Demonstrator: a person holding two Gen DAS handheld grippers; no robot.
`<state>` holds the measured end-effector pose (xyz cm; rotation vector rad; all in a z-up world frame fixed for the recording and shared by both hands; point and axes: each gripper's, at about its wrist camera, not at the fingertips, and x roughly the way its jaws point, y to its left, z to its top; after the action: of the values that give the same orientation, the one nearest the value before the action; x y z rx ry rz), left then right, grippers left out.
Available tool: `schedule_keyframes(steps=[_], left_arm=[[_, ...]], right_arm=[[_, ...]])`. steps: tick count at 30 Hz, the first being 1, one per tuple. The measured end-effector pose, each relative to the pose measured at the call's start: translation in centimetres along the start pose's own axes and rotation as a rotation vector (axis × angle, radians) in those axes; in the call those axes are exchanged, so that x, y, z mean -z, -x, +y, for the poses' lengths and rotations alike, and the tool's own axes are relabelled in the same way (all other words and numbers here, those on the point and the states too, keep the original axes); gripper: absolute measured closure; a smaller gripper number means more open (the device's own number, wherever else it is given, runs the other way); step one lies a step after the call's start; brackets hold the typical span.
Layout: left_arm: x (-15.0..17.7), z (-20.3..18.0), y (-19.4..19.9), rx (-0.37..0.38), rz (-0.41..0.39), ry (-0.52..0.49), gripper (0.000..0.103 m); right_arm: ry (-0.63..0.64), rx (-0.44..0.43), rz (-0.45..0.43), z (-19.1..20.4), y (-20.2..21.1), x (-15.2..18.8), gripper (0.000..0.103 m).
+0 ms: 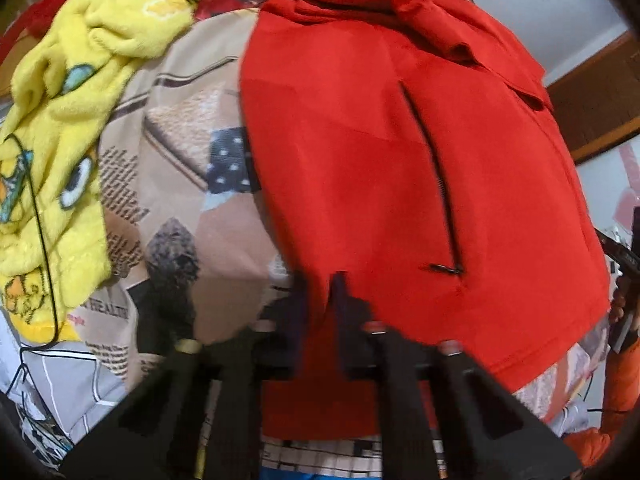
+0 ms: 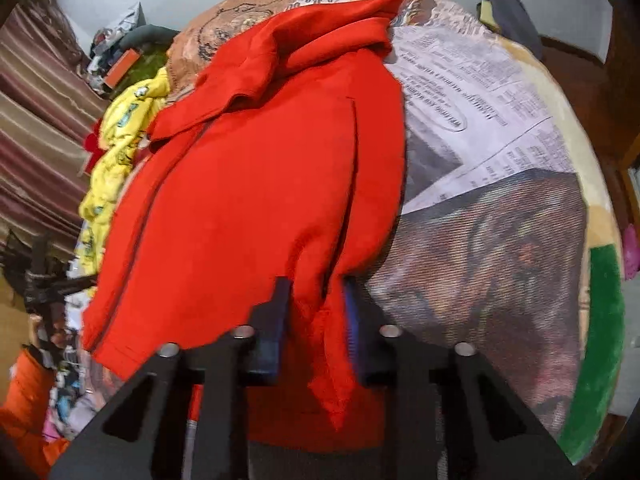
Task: Fold large clothes
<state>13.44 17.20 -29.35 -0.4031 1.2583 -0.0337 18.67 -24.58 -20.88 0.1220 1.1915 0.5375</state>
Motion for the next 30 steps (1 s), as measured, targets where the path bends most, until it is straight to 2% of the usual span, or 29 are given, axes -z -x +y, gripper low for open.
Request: schedule_keyframes(steps=[3,6,9,13,20,22,23,27,30], left_arm=[[-0.6,-1.2,0.7,-0.026,-0.041,-0.013,0.101],[-2.0,-2.4,2.3,-0.001,-0.095,-0.023,0.102],[-4.2,-3.0,5.7,-0.004,-0.196,-0.044,0.103],[-7.0,-4.2,8.8,-0.003,-0.303,-0.075,0.103],[-12.1,-6.0,13.1,-0.017,-0.465,-0.106,0.103],[-14.3,-6.4,13.5,-0.03,-0.501,-0.106,0.103],[-15.1,-6.4,13.5,-0.043,-0.516,-0.102,0.103],[-19.6,-6.2,12.8,-0.067,-0.534,-0.065,0.103],[-22.7,-5.9,10.7,-0.057,-0.501,-0.038,0.103]], right_arm=[[0.021,0.01,-0.019,0.6,0.2,-0.3,0.085],[0.037,0.008,-0.067,1.3,1.3,-1.0,0.086],[0.054,-0.002,-0.131,1.9,2.9,-2.2,0.086],[0.083,-0.031,-0.203,3.2,4.7,-4.7,0.086],[0.149,-0.023,-0.293,5.1,5.9,-9.5,0.088],[0.148,-0.012,-0.337,5.0,6.4,-11.5,0.094],[0.144,0.013,-0.36,4.9,6.5,-12.7,0.101],[0.106,0.024,-0.421,4.0,6.8,-17.3,0.101],[0.114,0.066,-0.42,3.8,5.4,-20.2,0.101]])
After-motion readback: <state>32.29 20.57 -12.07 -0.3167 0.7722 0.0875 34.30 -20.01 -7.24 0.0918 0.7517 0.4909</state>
